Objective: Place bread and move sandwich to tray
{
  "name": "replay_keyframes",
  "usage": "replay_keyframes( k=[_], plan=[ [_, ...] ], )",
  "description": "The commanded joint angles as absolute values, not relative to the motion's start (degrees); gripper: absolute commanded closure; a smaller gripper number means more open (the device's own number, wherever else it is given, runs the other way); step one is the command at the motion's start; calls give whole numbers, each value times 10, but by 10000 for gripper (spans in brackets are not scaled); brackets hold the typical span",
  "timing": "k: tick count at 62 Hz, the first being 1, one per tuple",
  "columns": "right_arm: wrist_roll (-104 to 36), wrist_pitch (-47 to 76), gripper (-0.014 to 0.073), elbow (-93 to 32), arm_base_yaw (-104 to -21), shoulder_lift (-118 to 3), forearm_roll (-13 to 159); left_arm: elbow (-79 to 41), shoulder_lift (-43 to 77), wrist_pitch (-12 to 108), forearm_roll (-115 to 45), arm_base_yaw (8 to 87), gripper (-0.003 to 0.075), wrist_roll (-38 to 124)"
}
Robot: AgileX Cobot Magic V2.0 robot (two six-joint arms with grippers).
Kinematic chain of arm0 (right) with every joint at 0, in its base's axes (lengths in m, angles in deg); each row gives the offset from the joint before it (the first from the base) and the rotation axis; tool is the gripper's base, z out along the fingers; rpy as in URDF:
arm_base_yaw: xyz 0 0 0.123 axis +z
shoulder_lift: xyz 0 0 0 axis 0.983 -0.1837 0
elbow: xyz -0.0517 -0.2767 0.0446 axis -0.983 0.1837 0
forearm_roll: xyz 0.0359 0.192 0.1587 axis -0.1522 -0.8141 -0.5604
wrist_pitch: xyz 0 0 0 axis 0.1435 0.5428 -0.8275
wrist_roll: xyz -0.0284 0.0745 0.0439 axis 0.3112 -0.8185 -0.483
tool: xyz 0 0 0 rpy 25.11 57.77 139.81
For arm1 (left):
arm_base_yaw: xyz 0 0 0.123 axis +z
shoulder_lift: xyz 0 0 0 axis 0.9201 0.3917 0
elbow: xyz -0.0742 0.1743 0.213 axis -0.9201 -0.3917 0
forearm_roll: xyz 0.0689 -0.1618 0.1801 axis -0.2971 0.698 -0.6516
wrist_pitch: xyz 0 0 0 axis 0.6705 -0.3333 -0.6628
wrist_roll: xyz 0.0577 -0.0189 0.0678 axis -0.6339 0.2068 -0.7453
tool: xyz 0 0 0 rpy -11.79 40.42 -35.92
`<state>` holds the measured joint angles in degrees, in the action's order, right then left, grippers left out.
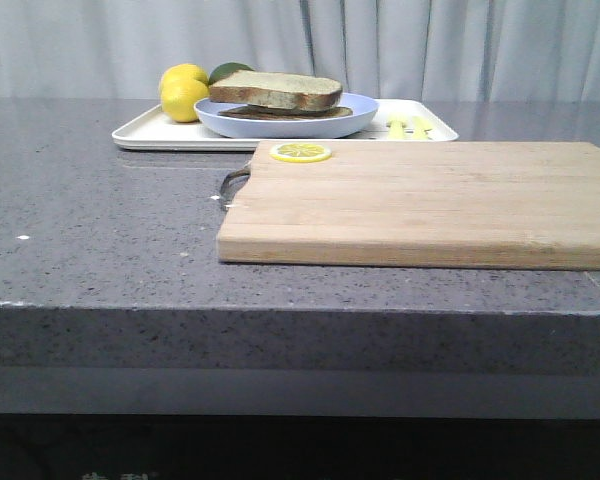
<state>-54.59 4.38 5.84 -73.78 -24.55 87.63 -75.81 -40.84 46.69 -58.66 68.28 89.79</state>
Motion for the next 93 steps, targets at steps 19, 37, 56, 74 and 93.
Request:
replay_keyframes(
  k=[19,37,56,74,93],
  plan=[
    [-544,86,704,42,-741,-248,876,-765,-420,426,-579,684,738,905],
    [-544,86,704,42,-741,-248,876,-765,-420,426,-579,684,738,905],
    [-544,86,704,42,-741,-248,876,-765,-420,426,-579,684,738,905],
    [-544,88,704,42,-741,-248,880,-765,-420,426,-579,684,738,905],
    [-534,279,704,101,-755,-204,905,-765,-420,426,-579,684,738,905]
  ],
)
